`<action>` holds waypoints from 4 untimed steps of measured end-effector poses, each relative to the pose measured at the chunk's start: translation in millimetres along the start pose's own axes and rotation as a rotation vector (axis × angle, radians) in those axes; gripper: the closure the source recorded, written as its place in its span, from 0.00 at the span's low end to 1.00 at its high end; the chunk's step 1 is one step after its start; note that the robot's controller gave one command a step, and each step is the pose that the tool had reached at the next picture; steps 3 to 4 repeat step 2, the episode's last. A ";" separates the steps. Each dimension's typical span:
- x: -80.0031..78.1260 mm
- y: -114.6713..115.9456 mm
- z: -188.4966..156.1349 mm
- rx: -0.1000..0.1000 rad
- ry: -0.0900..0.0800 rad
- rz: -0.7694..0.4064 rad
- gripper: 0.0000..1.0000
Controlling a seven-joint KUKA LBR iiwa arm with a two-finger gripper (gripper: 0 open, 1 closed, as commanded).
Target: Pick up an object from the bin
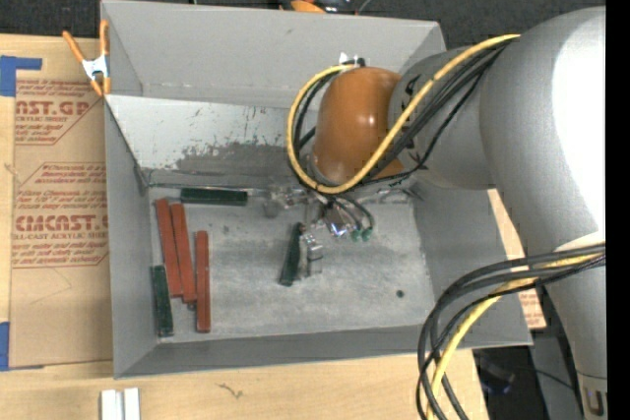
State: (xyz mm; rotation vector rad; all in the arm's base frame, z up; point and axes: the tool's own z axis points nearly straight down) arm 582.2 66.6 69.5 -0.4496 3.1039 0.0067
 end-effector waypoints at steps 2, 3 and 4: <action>19.7 42.3 -150.4 0.004 -0.004 -0.042 1.00; 19.7 42.3 -150.4 0.004 -0.004 -0.042 1.00; 19.7 42.3 -150.4 0.004 -0.004 -0.042 1.00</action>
Offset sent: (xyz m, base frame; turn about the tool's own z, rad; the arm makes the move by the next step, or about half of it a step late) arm 0.0000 0.0000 0.0000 0.0000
